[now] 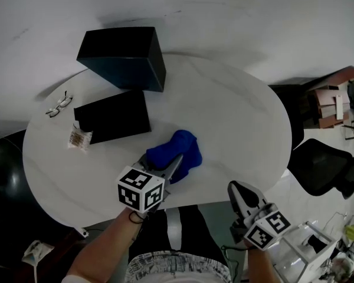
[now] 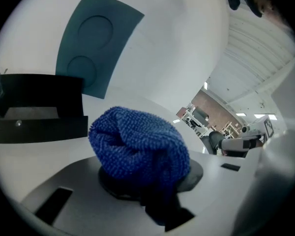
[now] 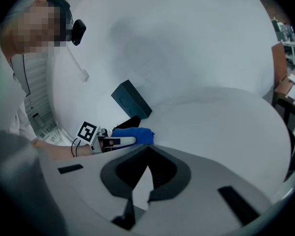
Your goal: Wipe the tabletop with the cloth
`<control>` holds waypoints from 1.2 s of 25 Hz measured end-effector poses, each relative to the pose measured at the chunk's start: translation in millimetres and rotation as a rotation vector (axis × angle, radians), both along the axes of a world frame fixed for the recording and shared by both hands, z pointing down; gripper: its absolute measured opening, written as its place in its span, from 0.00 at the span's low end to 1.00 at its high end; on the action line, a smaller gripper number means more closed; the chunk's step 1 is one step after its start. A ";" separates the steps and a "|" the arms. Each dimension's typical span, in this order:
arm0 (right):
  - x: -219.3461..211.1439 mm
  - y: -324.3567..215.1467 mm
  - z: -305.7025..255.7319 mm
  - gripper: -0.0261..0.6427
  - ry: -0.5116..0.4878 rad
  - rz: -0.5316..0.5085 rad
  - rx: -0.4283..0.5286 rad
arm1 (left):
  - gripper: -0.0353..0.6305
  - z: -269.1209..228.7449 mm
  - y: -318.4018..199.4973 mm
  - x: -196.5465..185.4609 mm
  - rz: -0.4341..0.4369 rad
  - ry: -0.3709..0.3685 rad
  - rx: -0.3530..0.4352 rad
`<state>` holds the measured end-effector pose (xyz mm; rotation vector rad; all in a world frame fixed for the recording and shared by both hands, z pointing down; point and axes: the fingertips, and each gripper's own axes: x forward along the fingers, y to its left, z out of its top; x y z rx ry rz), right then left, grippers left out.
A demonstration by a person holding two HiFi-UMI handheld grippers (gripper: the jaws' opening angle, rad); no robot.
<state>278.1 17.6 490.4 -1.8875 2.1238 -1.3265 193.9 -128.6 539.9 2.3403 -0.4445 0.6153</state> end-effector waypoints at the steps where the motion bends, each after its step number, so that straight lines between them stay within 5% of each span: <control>1: -3.9 -2.2 -1.0 0.05 0.003 -0.008 0.001 | 0.24 -2.8 -0.7 -6.2 -0.008 0.008 0.002; 13: -115.4 -53.2 -14.1 0.05 0.020 -0.176 0.028 | 0.24 -39.0 -23.6 -149.3 -0.156 0.090 0.037; 23: -242.6 -93.8 -16.8 0.05 0.021 -0.366 0.041 | 0.24 -34.6 -38.8 -309.2 -0.335 0.048 0.062; 30: -299.7 -106.8 -16.8 0.05 0.028 -0.436 0.042 | 0.24 -22.7 -36.9 -386.9 -0.423 0.030 0.051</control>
